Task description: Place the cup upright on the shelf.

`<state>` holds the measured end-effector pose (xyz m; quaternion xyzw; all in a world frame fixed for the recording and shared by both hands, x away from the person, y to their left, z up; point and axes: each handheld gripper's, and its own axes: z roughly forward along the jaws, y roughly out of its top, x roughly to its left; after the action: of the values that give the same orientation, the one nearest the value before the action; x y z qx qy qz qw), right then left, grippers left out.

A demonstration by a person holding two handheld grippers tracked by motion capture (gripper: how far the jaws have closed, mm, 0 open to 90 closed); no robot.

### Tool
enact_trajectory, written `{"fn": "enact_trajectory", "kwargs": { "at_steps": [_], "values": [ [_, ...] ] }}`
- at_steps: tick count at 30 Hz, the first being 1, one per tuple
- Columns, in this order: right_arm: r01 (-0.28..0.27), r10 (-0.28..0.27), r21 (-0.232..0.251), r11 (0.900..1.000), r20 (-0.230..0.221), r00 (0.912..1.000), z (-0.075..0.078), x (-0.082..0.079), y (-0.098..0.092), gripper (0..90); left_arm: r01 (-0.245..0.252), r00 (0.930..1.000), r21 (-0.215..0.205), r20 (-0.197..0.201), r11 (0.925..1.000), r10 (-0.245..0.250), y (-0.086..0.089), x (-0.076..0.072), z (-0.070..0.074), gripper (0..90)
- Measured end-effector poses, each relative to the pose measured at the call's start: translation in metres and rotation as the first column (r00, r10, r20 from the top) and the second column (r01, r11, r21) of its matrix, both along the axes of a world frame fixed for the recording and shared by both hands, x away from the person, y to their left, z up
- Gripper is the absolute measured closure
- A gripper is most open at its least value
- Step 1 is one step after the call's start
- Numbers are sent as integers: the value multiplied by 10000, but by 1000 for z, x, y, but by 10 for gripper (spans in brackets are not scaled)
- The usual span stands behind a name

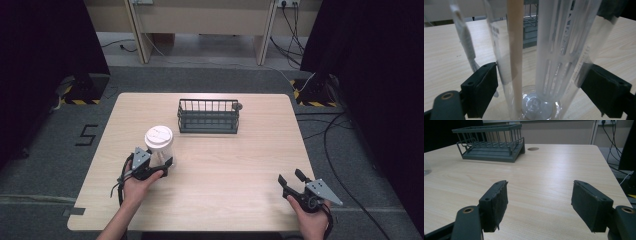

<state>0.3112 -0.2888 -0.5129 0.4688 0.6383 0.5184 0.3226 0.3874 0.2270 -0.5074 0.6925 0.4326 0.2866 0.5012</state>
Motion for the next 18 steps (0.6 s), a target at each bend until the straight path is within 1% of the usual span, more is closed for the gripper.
{"fn": "enact_trajectory", "kwargs": {
  "at_steps": [1, 3, 5, 7, 8, 11, 12, 18],
  "values": [
    [-6, 6, 11, 10000, -7, 10000, 0, 0, 0, 300, 131, 9999, 61, 47, 9999, -131, 0, 3, -1, 148],
    [-19, 19, 2, 10000, -13, 10000, 0, 0, 0, 300, 196, 9998, 67, 93, 9998, -196, 0, 5, -1, 147],
    [-38, 38, -8, 10000, -43, 10000, 0, 0, 0, 299, 242, 9994, 234, 260, 9994, -248, -1, 6, -2, 149],
    [-40, 40, -10, 10000, -53, 10000, 0, 0, 0, 298, 232, 9992, 243, 307, 9994, -239, -2, 6, -3, 150],
    [-36, 36, 0, 10000, -63, 10000, 0, 1, 0, 298, 197, 9988, 175, 453, 9997, -205, -2, 5, -5, 152],
    [-58, 58, -20, 10000, -63, 10000, 0, 1, 0, 297, 158, 9985, 131, 526, 9998, -165, -2, 5, -7, 153],
    [-71, 71, -12, 10000, -75, 9999, 0, 1, 0, 296, 187, 9980, -40, 607, 9998, -184, -2, 5, -8, 163],
    [-153, 152, -43, 9999, -125, 9998, 0, 1, 0, 297, 257, 9962, -203, 843, 9995, -239, -2, 7, -11, 161]
  ]
}}
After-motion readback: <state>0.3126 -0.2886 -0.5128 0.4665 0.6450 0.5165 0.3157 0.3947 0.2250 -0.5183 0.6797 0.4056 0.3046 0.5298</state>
